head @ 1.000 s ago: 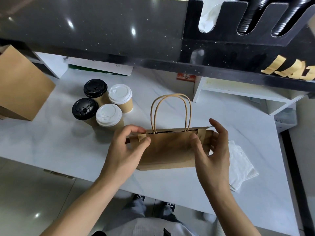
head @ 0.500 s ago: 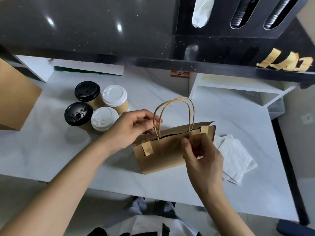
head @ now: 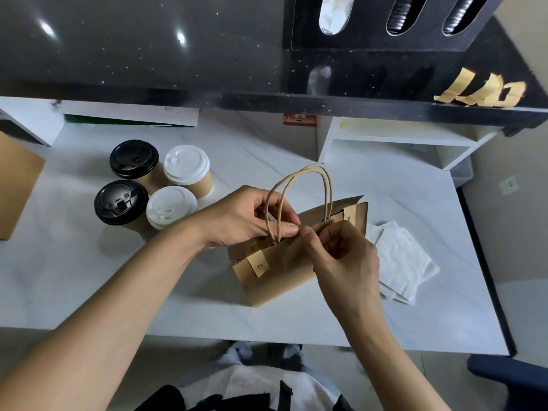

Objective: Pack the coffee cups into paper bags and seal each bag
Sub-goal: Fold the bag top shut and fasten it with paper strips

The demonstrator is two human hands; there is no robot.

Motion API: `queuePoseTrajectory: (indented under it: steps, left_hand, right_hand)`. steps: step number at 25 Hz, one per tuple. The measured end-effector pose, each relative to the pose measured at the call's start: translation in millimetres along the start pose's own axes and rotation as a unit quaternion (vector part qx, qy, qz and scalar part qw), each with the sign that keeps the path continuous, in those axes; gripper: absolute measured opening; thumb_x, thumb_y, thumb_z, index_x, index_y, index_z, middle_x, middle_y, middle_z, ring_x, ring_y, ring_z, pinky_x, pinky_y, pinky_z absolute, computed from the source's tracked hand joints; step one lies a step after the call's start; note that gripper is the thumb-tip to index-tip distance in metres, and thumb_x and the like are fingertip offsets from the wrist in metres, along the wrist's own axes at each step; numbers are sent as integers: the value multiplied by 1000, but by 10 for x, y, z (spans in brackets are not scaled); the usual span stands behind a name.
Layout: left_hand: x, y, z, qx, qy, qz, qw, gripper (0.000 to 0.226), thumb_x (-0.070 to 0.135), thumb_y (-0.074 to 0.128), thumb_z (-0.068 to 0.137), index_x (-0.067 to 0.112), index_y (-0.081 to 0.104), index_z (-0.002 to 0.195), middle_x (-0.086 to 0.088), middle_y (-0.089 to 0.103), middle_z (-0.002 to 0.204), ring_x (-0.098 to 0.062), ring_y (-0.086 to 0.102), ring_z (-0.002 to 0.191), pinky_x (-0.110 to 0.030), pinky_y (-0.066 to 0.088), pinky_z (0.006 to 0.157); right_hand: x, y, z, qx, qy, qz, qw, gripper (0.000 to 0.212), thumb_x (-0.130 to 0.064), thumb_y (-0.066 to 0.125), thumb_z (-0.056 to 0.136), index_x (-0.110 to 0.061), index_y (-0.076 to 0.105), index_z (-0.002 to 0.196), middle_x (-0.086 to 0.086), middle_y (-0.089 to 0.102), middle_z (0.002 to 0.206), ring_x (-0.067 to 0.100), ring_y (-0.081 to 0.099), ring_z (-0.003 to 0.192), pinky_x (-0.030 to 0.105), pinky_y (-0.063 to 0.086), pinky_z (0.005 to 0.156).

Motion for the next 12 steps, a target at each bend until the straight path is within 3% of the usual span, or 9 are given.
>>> queuePoseTrajectory:
  steps: [5, 8, 10, 12]
  left_hand:
    - [29, -23, -18, 15, 16, 16, 1000, 3, 14, 78, 89, 13, 77, 91, 0, 73, 81, -5, 63, 75, -16, 50, 71]
    - [22, -47, -33, 21, 13, 9, 1000, 3, 12, 77, 89, 10, 76, 90, -7, 73, 84, -7, 64, 76, -20, 51, 73]
    - [31, -47, -43, 22, 16, 12, 1000, 3, 10, 77, 89, 9, 75, 87, -3, 73, 79, -5, 63, 73, -18, 50, 71]
    - [55, -42, -45, 24, 26, 29, 999, 5, 11, 77, 89, 10, 75, 85, -1, 74, 79, -4, 64, 72, -17, 50, 70]
  right_hand:
    - [9, 41, 18, -12, 0, -1, 1000, 34, -53, 69, 76, -23, 55, 66, -8, 53, 54, 9, 47, 50, 14, 34, 48]
    - [27, 32, -15, -6, -48, -14, 999, 23, -46, 66, 83, -27, 56, 73, -9, 56, 62, 10, 51, 57, 14, 36, 52]
    - [21, -12, -55, -4, -138, -40, 990, 8, -35, 66, 88, -33, 60, 82, -10, 58, 69, 13, 56, 64, 14, 40, 58]
    - [15, -40, -95, -10, -279, -121, 952, 8, -24, 67, 94, -28, 71, 99, -13, 57, 75, 12, 54, 65, 26, 45, 64]
Point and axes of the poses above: each hand's wrist, its own z-axis towards the middle knuckle, its own y-axis out of the palm, x = y × z, the point moved 3 cm from there along z, towards the middle knuckle
